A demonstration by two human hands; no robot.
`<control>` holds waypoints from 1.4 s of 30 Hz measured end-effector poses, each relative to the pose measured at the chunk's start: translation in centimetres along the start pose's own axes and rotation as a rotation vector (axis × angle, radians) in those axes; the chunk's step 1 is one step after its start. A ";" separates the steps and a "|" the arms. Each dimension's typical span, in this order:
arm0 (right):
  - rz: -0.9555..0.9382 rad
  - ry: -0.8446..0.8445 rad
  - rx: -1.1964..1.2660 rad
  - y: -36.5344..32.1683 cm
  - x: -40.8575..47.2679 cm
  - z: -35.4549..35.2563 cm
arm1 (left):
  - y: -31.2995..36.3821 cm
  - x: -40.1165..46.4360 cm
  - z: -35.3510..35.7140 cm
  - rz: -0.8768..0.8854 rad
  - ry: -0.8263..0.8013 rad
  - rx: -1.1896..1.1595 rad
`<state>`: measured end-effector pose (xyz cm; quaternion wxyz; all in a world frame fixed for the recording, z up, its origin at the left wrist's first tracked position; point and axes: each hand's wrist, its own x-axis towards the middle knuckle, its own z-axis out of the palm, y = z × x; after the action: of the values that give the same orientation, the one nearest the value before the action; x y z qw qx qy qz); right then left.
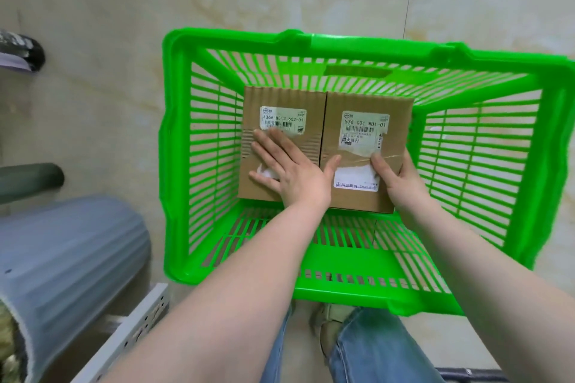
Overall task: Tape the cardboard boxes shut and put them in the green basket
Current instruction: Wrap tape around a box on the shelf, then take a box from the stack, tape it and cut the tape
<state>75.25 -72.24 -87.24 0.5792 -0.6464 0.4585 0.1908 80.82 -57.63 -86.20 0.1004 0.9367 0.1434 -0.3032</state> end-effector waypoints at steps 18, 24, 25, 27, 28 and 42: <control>-0.001 -0.218 -0.043 -16.8 -17.4 2.5 | -3.3 -10.2 -18.1 -0.274 -0.092 -0.835; 0.027 -0.585 -0.017 -24.7 -34.2 4.0 | -12.0 -24.7 -31.9 -0.619 -0.010 -1.599; 0.024 -0.632 -0.043 -25.7 -37.0 4.4 | -13.5 -27.4 -33.9 -0.629 0.020 -1.688; 0.015 -0.719 -0.095 -27.2 -42.3 5.3 | -16.0 -32.5 -37.3 -0.620 0.091 -1.851; 0.001 -0.761 -0.134 -27.7 -44.6 5.9 | -17.0 -34.9 -38.6 -0.611 0.129 -1.912; -0.262 -1.568 -0.849 -21.8 -79.9 16.2 | -36.1 -66.8 -43.0 -0.635 0.970 -2.553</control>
<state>57.06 -29.61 -16.72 0.4552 -0.5371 -0.2548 0.6628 40.33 -25.82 -15.71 0.7411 0.1389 0.5395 0.3747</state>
